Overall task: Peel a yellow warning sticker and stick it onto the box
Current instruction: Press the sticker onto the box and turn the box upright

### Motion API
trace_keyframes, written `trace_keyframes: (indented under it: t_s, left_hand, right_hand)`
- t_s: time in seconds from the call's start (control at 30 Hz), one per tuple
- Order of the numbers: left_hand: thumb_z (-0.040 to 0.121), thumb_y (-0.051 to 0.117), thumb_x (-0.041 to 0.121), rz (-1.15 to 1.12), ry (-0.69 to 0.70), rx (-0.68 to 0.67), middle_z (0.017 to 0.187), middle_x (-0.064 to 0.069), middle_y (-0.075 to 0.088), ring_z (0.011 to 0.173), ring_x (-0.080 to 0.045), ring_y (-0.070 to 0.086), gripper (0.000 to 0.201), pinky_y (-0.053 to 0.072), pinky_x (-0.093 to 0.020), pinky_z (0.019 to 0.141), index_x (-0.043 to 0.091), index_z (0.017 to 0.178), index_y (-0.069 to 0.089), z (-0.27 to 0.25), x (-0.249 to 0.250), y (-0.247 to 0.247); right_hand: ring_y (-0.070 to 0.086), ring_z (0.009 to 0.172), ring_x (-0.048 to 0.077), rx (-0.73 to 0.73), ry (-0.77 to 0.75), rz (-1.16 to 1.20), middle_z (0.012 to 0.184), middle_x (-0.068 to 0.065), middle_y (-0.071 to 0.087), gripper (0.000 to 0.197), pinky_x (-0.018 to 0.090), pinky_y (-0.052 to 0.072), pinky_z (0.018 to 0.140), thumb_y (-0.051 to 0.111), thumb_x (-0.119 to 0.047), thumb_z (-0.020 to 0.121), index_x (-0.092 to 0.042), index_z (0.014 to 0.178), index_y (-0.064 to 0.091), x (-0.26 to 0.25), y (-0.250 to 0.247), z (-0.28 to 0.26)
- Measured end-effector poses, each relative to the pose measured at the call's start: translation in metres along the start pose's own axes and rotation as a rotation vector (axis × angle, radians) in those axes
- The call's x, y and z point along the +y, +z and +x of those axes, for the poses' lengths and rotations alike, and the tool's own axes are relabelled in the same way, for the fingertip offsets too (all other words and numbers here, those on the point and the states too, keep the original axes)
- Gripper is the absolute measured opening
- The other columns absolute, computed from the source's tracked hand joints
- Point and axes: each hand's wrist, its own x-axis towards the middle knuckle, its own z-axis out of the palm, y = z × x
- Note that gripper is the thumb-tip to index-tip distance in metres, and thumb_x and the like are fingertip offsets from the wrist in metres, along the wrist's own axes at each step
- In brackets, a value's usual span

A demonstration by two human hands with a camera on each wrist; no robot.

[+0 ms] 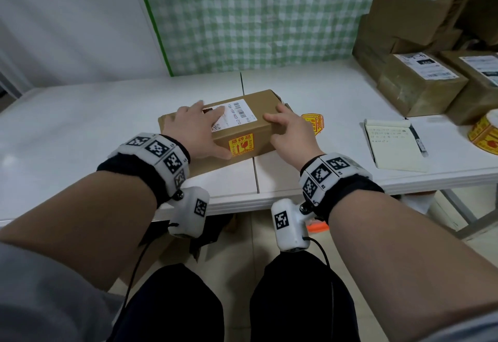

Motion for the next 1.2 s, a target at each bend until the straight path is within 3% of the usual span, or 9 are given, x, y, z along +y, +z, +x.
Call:
trace_keyframes:
  t_s: [0.13,0.27,0.37,0.43,0.53,0.67,0.83,1.1,1.2]
  left_hand:
    - [0.053,0.071,0.072,-0.094,-0.098,-0.147,0.156,-0.012,0.015,0.142,-0.037,0.015,0.119,0.024,-0.057,0.111,0.041,0.148,0.005,-0.001,-0.015,-0.01]
    - [0.051,0.076,0.066,-0.175,-0.067,-0.169,0.128,-0.011,0.039,0.12,-0.032,0.041,0.114,0.045,-0.044,0.096,0.039,0.146,0.018,-0.007,-0.014,-0.02]
    - [0.052,0.076,0.066,-0.237,-0.028,-0.195,0.113,-0.005,0.047,0.102,-0.025,0.05,0.108,0.048,-0.035,0.085,0.036,0.143,0.027,-0.015,-0.012,-0.027]
    - [0.058,0.076,0.061,-0.31,-0.004,-0.234,0.117,-0.001,0.053,0.103,-0.022,0.052,0.099,0.046,-0.031,0.087,0.034,0.143,0.032,-0.022,-0.014,-0.032]
    - [0.066,0.073,0.055,-0.445,0.015,-0.317,0.117,0.002,0.055,0.103,-0.018,0.053,0.084,0.043,-0.029,0.091,0.033,0.14,0.04,-0.033,-0.017,-0.04]
    - [0.069,0.07,0.056,-0.549,0.007,-0.342,0.14,0.001,0.048,0.113,-0.017,0.048,0.08,0.037,-0.031,0.104,0.032,0.14,0.042,-0.04,-0.022,-0.039]
    - [0.067,0.073,0.054,-0.618,0.01,-0.376,0.133,0.003,0.054,0.108,-0.016,0.052,0.078,0.037,-0.029,0.102,0.031,0.137,0.046,-0.037,-0.028,-0.037]
    - [0.056,0.08,0.053,-0.661,-0.01,-0.404,0.133,0.002,0.057,0.12,-0.02,0.052,0.087,0.036,-0.039,0.11,0.029,0.134,0.051,-0.025,-0.034,-0.033]
    - [0.055,0.079,0.054,-0.66,0.003,-0.4,0.129,0.001,0.059,0.117,-0.02,0.055,0.086,0.037,-0.04,0.108,0.028,0.133,0.053,-0.028,-0.033,-0.035]
  right_hand:
    - [0.033,0.14,0.027,0.019,-0.019,0.002,0.154,0.0,0.035,0.046,0.044,0.025,0.116,0.054,-0.011,0.084,-0.026,0.127,0.06,-0.007,-0.002,-0.003]
    - [0.033,0.14,0.022,0.072,-0.029,-0.041,0.151,0.002,0.04,0.037,0.04,0.018,0.118,0.05,-0.033,0.09,-0.024,0.124,0.062,-0.01,-0.001,-0.006]
    - [0.029,0.141,0.017,0.113,-0.064,-0.148,0.145,0.0,0.048,0.046,0.035,0.013,0.113,0.034,-0.046,0.091,-0.027,0.123,0.061,-0.015,0.002,-0.005]
    - [0.026,0.142,0.016,0.163,-0.098,-0.181,0.146,0.0,0.047,0.048,0.035,0.011,0.116,0.029,-0.045,0.093,-0.026,0.128,0.056,-0.024,0.003,-0.008]
    - [0.017,0.145,0.026,0.263,-0.082,-0.263,0.155,0.004,0.032,0.051,0.043,0.009,0.119,0.029,-0.05,0.094,-0.029,0.139,0.044,-0.041,0.005,-0.017]
    - [0.013,0.146,0.029,0.327,-0.149,-0.387,0.158,0.006,0.024,0.053,0.051,0.0,0.117,0.027,-0.051,0.095,-0.03,0.143,0.035,-0.062,0.022,-0.025]
    - [0.016,0.146,0.03,0.366,-0.186,-0.444,0.157,0.007,0.026,0.056,0.051,0.0,0.118,0.022,-0.05,0.093,-0.03,0.144,0.034,-0.067,0.035,-0.02]
    - [0.017,0.145,0.03,0.391,-0.149,-0.446,0.157,0.007,0.026,0.053,0.053,0.002,0.117,0.021,-0.045,0.094,-0.031,0.144,0.033,-0.056,0.03,-0.005]
    - [0.018,0.144,0.031,0.395,-0.112,-0.432,0.156,0.008,0.027,0.051,0.052,0.003,0.117,0.021,-0.042,0.095,-0.03,0.143,0.034,-0.05,0.025,-0.002]
